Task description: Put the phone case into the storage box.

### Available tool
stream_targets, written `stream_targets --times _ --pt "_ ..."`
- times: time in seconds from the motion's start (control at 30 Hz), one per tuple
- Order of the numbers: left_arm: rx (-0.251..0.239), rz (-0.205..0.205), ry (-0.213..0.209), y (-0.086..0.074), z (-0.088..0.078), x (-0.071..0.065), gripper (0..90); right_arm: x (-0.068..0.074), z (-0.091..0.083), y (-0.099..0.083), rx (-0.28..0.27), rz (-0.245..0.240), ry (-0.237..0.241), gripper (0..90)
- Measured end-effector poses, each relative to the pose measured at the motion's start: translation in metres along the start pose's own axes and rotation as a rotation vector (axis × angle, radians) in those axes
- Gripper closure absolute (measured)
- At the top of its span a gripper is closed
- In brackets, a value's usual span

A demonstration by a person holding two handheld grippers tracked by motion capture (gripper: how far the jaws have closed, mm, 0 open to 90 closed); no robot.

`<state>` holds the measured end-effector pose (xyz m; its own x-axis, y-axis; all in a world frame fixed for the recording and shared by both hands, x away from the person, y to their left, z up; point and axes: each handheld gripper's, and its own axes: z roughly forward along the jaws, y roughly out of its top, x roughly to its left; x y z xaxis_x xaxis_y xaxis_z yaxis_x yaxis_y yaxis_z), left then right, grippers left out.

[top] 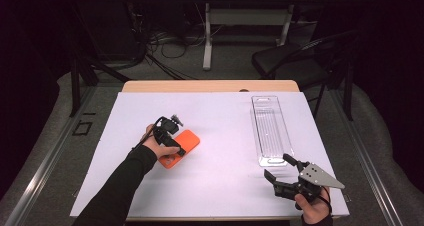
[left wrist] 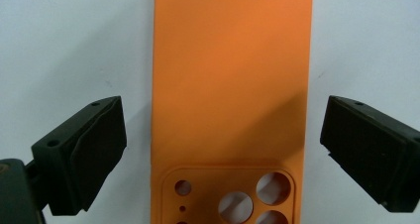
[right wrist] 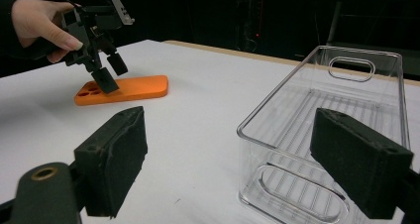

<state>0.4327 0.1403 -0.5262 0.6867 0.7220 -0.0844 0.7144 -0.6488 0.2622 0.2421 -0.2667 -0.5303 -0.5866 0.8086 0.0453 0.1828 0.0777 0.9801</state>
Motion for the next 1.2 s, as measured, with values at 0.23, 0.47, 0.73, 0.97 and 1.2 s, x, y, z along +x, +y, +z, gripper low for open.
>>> stream_targets --times 0.23,0.47,0.73,0.97,1.2 --pt "0.020 0.002 -0.001 0.000 0.001 0.001 3.9 0.000 0.000 0.000 0.001 0.001 0.001 13.9" --pt "0.041 0.023 0.008 0.005 -0.002 -0.002 3.8 0.000 0.000 0.000 0.001 0.000 0.001 13.9" --pt "0.071 0.031 0.013 0.011 0.000 -0.001 3.9 0.000 0.000 0.000 0.003 0.000 0.004 13.9" --pt "0.103 0.047 0.025 0.017 0.001 -0.004 3.9 0.000 0.000 -0.001 0.007 0.000 0.006 13.9" --pt "0.116 0.047 0.025 0.020 0.005 -0.004 4.6 0.000 0.000 0.000 0.007 0.000 0.008 13.9"
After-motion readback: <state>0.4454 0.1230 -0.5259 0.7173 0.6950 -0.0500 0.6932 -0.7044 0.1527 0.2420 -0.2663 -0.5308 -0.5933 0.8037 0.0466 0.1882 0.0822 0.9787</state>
